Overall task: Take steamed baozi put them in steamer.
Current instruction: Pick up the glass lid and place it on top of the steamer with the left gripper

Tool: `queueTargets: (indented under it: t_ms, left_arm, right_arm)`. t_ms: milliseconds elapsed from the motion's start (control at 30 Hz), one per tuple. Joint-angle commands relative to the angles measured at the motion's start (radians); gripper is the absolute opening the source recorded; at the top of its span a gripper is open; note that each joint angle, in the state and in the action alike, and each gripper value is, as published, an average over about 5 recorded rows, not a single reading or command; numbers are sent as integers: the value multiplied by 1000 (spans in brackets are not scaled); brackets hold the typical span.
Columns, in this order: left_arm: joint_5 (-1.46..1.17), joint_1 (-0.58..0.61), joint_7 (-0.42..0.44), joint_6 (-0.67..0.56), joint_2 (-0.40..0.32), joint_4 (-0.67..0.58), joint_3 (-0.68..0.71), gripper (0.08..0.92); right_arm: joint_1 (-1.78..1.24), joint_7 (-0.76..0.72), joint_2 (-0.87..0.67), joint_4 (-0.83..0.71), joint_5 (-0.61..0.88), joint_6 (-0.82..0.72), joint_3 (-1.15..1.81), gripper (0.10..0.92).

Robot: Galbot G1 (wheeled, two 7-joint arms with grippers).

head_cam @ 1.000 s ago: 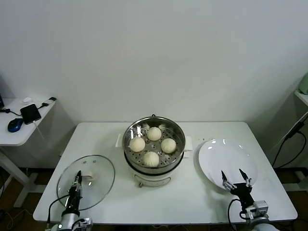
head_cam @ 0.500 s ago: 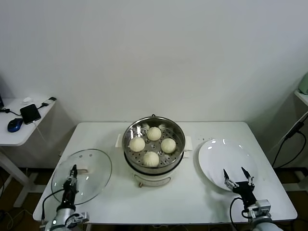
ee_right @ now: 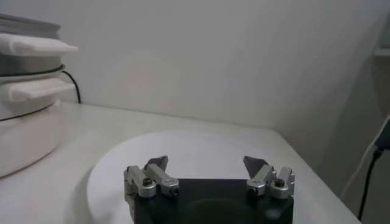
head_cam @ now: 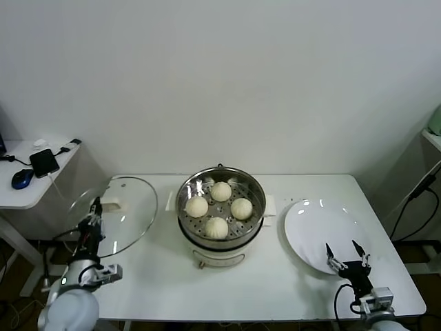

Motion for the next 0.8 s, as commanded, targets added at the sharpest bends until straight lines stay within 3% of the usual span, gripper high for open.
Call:
queueTargets:
  t_ms: [33,233,400,800]
  left_arm:
    - [-10,-42,158,149,67,-166,67,129]
    - [96,-159,221,276,10,-172,289,129]
    - [199,-251,254,319,-91,-116,437,129]
    - [422,-382,249,346,-333,79,639,129]
  right_arm:
    - [-10,-20,-2,2,-18,25,5,823]
    - [-2,-38,4,-2,-51,48,-17,823]
    - [9,-42,6,-13,-54,48,-32,823]
    - [25,-44,-1,-34,-49,61,-39,823]
